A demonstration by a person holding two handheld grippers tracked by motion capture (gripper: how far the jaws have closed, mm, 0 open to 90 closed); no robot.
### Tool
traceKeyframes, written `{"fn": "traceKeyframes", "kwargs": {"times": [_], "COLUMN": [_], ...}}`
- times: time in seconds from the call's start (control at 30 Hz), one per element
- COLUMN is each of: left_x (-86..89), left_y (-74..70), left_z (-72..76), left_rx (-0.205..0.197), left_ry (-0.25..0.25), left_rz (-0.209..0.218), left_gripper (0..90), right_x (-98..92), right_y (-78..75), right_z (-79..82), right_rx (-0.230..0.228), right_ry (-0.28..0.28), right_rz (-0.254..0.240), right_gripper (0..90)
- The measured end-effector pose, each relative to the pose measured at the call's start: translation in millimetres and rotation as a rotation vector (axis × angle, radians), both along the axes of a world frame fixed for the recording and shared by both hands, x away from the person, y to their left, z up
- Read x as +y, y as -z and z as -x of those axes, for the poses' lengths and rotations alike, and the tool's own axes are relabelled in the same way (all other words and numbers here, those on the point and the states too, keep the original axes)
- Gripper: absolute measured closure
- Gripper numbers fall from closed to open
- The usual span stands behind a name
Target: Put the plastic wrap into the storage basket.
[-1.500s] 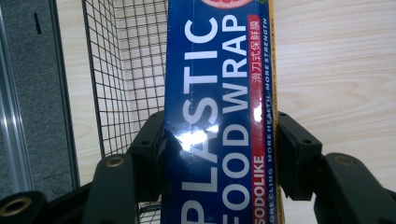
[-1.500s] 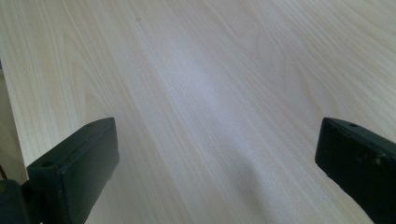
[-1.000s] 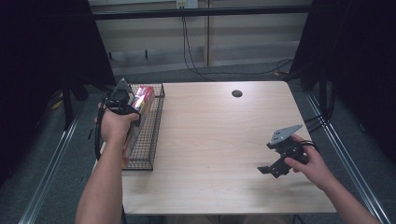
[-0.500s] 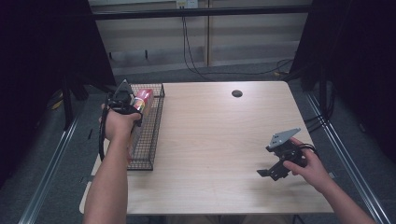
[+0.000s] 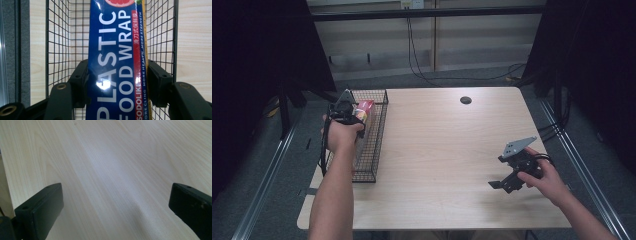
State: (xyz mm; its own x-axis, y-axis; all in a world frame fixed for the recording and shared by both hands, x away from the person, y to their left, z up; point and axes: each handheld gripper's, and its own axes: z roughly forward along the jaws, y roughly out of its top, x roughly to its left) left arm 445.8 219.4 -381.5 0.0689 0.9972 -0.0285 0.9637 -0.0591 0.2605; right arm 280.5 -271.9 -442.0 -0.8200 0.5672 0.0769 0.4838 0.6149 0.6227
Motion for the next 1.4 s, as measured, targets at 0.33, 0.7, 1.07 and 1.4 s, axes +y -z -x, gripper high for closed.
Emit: {"fn": "traceKeyframes", "kwargs": {"times": [0.33, 0.7, 1.07, 1.4], "left_x": [0.4, 0.5, 2.2, 6.5], "left_y": [7.7, 13.7, 15.6, 9.9], "left_z": [-1.6, -1.1, -0.1, 1.6], "left_rx": [0.014, 0.008, -0.009, -0.03], "left_ry": [-0.02, -0.031, -0.045, -0.051], "left_rz": [-0.001, 0.012, 0.02, 0.021], "left_gripper": [44.0, 43.4, 41.3, 20.6], "right_x": [0.0, 0.2, 1.8, 0.4], "right_y": [-0.4, 0.5, 2.2, 2.0], "right_z": [0.1, -1.7, -2.0, 0.8], "right_rx": [0.005, 0.0, 0.005, 0.001], "right_ry": [0.005, 0.001, 0.002, 0.003], "right_rz": [0.002, 0.002, 0.001, 0.001], "right_gripper": [0.0, 0.0, 0.0, 0.0]}}
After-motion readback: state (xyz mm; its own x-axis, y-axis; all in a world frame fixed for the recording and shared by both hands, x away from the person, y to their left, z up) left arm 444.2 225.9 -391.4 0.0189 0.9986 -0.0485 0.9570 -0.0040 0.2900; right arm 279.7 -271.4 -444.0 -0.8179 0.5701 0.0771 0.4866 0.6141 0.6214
